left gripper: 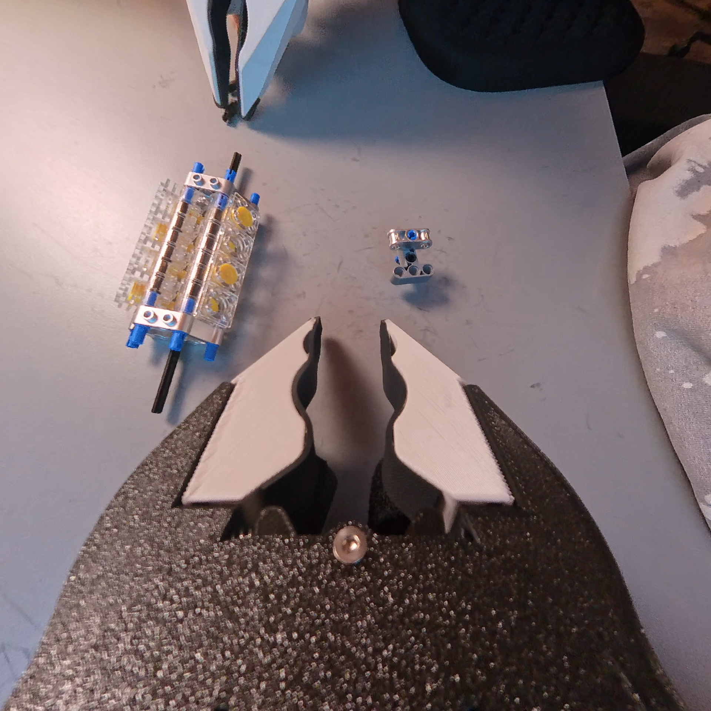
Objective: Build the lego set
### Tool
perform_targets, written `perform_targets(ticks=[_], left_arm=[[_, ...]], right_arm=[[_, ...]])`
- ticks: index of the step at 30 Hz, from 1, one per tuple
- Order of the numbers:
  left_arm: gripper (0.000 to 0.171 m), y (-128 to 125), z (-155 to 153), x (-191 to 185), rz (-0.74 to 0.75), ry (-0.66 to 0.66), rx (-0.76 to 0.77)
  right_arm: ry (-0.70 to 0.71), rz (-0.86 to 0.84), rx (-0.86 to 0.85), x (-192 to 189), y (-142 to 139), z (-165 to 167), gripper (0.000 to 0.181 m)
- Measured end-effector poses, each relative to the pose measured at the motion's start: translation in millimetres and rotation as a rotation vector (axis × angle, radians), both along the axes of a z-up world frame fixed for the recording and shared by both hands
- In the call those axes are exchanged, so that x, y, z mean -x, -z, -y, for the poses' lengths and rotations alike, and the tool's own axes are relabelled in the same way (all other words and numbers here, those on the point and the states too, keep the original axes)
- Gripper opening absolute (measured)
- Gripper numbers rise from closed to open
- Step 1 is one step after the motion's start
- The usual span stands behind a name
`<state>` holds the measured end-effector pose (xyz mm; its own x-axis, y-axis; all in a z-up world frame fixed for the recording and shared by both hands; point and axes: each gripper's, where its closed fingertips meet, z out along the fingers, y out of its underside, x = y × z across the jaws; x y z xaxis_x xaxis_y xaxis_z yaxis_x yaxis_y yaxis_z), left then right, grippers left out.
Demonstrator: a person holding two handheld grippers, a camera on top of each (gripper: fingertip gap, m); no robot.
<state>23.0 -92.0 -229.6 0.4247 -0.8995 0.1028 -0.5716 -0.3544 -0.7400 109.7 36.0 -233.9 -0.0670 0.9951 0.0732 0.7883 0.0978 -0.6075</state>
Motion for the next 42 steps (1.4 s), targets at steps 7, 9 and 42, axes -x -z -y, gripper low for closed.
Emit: perform_targets(ticks=[7,9,42], left_arm=[[0.029,-17.3,-3.6,-5.4,0.102,-0.022,-0.013],[0.029,-34.5,-6.2,-13.0,0.228,-0.048,0.000],[0.002,-121.3,6.4,-24.6,0.904,0.006,0.253]], right_arm=[[-0.054,-0.025,-0.003,3.4,-6.2,15.4,0.003],[-0.127,-0.129,-0.028,17.0,-28.2,38.8,0.004],[-0.317,-0.552,-0.175,70.1,-122.1,133.4,0.005]])
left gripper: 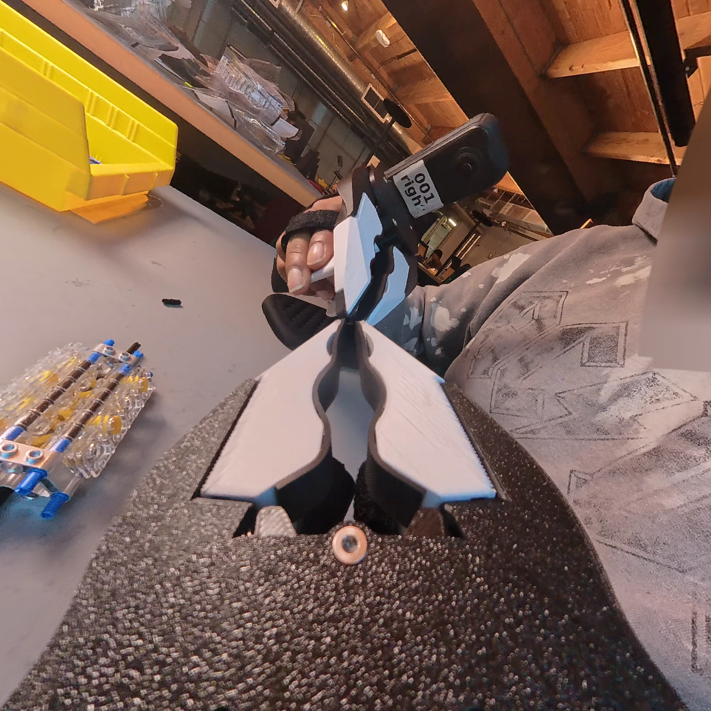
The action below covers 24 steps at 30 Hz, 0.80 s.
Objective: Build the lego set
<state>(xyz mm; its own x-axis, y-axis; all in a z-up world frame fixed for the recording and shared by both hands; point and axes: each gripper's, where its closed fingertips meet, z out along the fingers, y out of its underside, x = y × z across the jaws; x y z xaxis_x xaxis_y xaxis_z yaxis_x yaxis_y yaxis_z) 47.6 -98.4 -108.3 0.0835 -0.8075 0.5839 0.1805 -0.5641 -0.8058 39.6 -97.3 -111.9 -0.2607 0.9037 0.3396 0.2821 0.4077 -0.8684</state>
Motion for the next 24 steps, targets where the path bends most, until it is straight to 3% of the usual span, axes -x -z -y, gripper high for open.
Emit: perform_targets(ticks=[15,24], left_arm=[[0.003,-26.6,4.4,7.1,0.161,-0.009,-0.066],[0.002,-35.4,6.0,10.2,0.212,-0.010,-0.078]], right_arm=[[-0.002,-0.168,0.276,6.6,-27.6,3.6,0.004],[-0.011,-0.225,0.285,9.5,-36.5,5.2,0.004]])
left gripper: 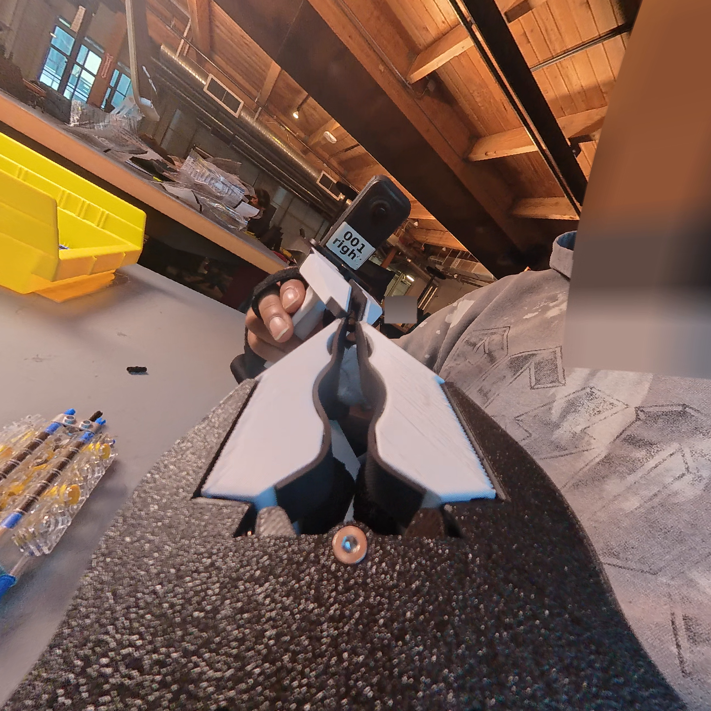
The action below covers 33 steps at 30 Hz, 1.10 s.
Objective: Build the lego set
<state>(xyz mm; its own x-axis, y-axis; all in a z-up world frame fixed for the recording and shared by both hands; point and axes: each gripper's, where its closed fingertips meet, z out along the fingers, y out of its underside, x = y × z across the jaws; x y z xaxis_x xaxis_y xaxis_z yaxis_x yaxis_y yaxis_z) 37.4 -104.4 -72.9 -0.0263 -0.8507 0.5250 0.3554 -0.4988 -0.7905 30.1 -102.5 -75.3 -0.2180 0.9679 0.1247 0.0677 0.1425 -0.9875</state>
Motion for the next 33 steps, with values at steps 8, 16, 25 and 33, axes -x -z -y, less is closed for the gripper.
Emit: perform_targets(ticks=[8,16,25,33], left_arm=[[0.003,6.2,-2.7,-1.0,-0.055,-0.007,0.006],[0.036,119.6,-1.7,-3.0,-0.876,-0.013,-0.112],[0.042,158.9,-0.7,-25.2,-1.107,-0.068,-0.169],[0.028,162.1,-0.1,-27.4,-1.130,-0.074,-0.200]], right_arm=[[-0.001,0.048,-0.026,-0.5,4.9,-2.7,0.003],[-0.094,0.583,-0.150,-18.2,80.6,-8.7,0.003],[-0.140,0.845,-0.235,-22.8,129.3,-5.4,0.003],[-0.146,0.883,-0.249,-23.6,136.3,-3.9,0.002]])
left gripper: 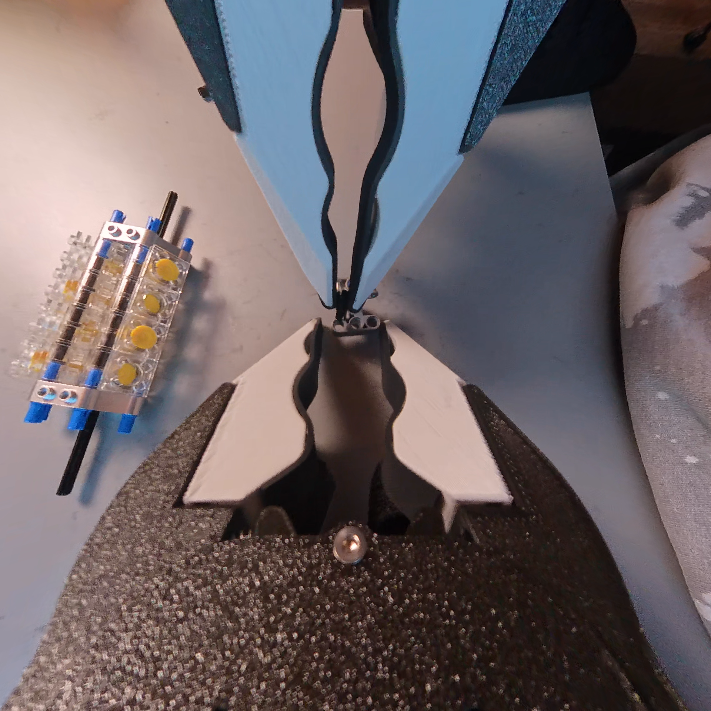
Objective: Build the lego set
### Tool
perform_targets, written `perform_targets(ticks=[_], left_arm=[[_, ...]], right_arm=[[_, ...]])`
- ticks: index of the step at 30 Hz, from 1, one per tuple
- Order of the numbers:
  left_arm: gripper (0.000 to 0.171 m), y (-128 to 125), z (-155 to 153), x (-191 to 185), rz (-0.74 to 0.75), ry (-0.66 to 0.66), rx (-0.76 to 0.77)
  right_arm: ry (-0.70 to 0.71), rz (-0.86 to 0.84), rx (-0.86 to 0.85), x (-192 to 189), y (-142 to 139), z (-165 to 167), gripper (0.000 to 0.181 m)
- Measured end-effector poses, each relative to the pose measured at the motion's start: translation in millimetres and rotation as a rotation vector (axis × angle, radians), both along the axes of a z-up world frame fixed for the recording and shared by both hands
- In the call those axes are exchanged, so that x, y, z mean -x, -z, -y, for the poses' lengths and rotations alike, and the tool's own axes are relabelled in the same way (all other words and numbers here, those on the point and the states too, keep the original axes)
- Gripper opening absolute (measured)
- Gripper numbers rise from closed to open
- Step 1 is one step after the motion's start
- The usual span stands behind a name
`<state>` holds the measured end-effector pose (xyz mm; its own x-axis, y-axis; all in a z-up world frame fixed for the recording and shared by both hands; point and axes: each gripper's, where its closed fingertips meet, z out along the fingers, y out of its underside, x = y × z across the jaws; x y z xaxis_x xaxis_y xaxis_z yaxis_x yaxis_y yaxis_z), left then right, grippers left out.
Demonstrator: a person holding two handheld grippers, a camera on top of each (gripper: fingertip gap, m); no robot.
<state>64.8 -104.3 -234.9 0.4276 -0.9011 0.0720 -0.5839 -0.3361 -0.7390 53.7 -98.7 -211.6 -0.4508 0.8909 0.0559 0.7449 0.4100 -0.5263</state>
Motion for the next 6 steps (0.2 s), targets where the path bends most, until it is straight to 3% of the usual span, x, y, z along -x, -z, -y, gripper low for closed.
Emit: perform_targets(ticks=[6], left_arm=[[0.023,0.5,0.7,-1.0,-0.002,0.014,-0.009]], right_arm=[[0.001,0.014,-0.008,-0.5,1.7,-0.4,0.003]])
